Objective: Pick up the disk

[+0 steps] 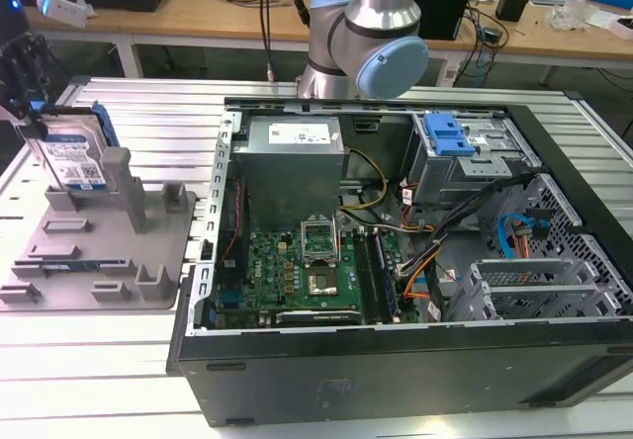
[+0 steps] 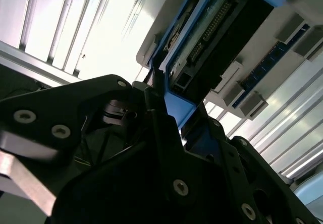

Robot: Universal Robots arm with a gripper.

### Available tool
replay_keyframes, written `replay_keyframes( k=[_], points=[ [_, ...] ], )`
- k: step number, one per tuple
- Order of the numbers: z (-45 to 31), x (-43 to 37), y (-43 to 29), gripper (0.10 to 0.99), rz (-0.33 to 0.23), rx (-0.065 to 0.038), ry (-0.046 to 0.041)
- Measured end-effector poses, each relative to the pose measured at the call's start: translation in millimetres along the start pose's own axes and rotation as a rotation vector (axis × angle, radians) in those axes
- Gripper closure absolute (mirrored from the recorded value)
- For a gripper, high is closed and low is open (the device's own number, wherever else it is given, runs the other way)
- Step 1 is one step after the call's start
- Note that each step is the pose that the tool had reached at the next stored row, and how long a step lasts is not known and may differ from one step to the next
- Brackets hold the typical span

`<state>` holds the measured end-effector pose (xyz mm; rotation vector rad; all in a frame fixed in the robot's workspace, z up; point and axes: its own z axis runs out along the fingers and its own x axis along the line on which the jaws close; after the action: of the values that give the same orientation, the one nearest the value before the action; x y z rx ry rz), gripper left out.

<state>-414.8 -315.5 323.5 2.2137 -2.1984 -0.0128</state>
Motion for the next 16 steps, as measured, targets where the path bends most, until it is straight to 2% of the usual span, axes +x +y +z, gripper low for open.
replay_keyframes(
  k=[2,3,5,10,12,14,15,16],
  points=[
    [-9.5,0.3,0.2,0.718,0.0,0.0,0.0],
    [-18.9,0.6,0.4,0.718,0.0,0.0,-0.0002],
    [-28.6,0.9,0.6,0.718,0.0,0.0,-0.0002],
    [-60.7,2.2,1.3,0.718,0.0,0.0,-0.002],
    [-70.6,2.5,1.5,0.718,0.0,0.0,-0.0028],
    [-85.7,3.0,1.8,0.718,0.0,0.0,-0.0043],
    [-96.1,3.5,2.0,0.718,0.0,0.0,-0.0055],
    [-101.1,3.7,2.2,0.718,0.0,0.0,-0.0062]
  ],
)
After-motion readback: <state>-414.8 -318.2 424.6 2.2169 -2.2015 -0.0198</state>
